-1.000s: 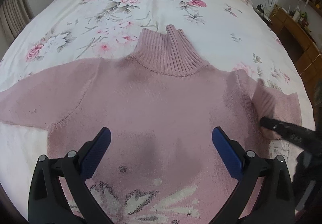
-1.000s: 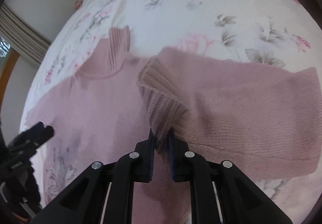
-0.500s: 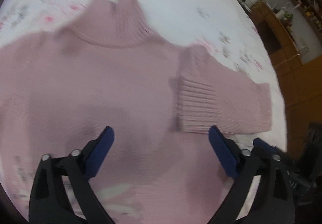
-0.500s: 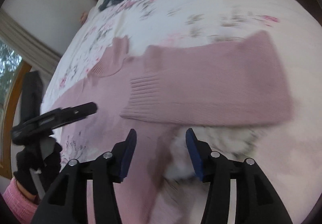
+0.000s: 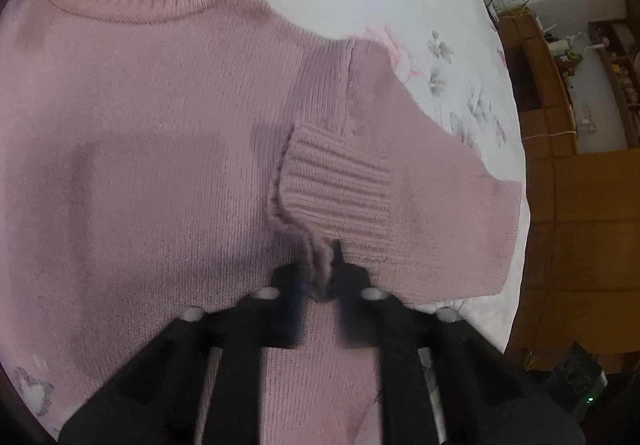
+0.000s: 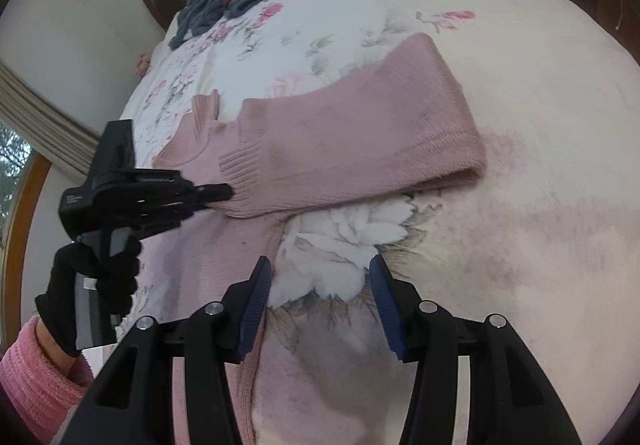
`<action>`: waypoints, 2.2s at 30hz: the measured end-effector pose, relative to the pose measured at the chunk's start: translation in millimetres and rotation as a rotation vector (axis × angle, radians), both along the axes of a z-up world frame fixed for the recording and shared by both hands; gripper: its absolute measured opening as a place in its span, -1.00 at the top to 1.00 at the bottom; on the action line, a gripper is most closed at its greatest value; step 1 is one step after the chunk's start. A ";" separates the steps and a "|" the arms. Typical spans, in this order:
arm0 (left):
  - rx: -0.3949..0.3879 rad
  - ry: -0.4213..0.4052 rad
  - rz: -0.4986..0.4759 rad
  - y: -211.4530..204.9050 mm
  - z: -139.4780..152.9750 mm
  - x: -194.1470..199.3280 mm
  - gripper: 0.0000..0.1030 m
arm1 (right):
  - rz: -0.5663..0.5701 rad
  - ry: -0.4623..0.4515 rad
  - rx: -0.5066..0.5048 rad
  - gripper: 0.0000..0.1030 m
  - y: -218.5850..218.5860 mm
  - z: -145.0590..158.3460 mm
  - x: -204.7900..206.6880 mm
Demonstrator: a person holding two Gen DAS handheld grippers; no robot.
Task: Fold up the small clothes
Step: 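Grasp the other sleeve cuff with the left gripper and fold it across the body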
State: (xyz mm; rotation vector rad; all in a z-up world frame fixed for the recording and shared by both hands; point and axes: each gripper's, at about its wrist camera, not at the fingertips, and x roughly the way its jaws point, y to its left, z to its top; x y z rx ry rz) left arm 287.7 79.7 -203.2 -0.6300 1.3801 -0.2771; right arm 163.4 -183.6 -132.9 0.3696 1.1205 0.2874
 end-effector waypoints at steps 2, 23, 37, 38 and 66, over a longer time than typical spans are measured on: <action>-0.005 -0.060 0.019 5.9 15.1 -5.1 0.88 | -0.010 0.003 0.008 0.00 -1.4 -1.7 0.7; 0.274 -0.270 0.262 210.9 97.3 -45.2 0.90 | -0.068 0.082 0.123 -0.22 13.4 -11.0 68.0; 0.400 -0.071 0.315 270.8 9.7 -44.4 0.88 | -0.033 0.208 -0.019 0.30 58.0 -59.1 101.9; 0.411 -0.057 0.308 272.1 2.3 -43.3 0.87 | -0.029 0.205 -0.030 0.30 59.1 -60.1 101.2; 0.479 -0.121 0.098 210.2 -11.8 -41.6 0.43 | 0.114 0.182 -0.179 0.03 148.5 -64.3 104.6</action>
